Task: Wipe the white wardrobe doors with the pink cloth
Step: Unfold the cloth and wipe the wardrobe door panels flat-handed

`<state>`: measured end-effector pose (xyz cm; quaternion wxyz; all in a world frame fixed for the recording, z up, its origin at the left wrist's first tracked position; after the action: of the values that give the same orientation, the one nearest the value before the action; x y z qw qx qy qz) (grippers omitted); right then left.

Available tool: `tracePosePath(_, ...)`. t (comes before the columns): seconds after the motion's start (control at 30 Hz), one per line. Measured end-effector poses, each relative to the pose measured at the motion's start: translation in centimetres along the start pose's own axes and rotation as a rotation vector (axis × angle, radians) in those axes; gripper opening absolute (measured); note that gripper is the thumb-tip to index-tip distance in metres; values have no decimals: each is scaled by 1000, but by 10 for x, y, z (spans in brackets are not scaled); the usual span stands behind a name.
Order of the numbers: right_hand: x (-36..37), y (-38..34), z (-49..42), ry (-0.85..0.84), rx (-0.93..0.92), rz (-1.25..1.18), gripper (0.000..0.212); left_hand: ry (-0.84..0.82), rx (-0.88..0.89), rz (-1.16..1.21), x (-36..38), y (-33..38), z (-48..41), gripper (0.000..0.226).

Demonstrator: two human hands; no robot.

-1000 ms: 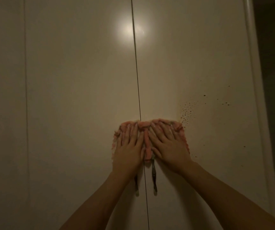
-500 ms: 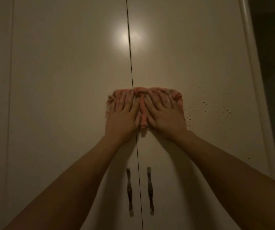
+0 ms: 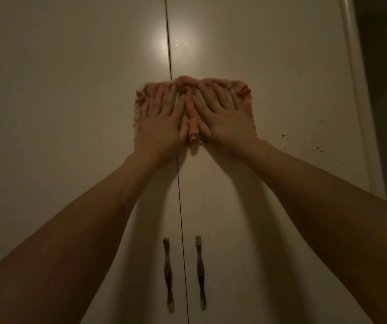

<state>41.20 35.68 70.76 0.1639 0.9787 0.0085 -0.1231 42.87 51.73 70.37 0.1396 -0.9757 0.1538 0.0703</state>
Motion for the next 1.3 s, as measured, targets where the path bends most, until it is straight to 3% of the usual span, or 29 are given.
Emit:
tracePosePath(0.3,9,-9,60,-38,0,-6,61,-28,-27,6,11,31,54,61)
tracePosePath(0.8,29,-17,169,-116,-1,14,62,-217,-10,-24,32,89,147,65)
tracePosePath(1.0,24,-3,146,-108,-30,13,62,-173,81,-62,25,76,115,64)
tracePosePath(1.3,1,49,63,-54,8,-3,67,-44,6,38,21,82,17,65)
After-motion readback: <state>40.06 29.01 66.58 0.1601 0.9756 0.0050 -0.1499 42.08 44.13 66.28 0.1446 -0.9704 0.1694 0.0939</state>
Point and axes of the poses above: each hand's wrist, its own z-axis away from the middle knuckle, its own x-axis out of the palm, y = z × x, the point moved 3 cm from there along -z, towards the middle knuckle
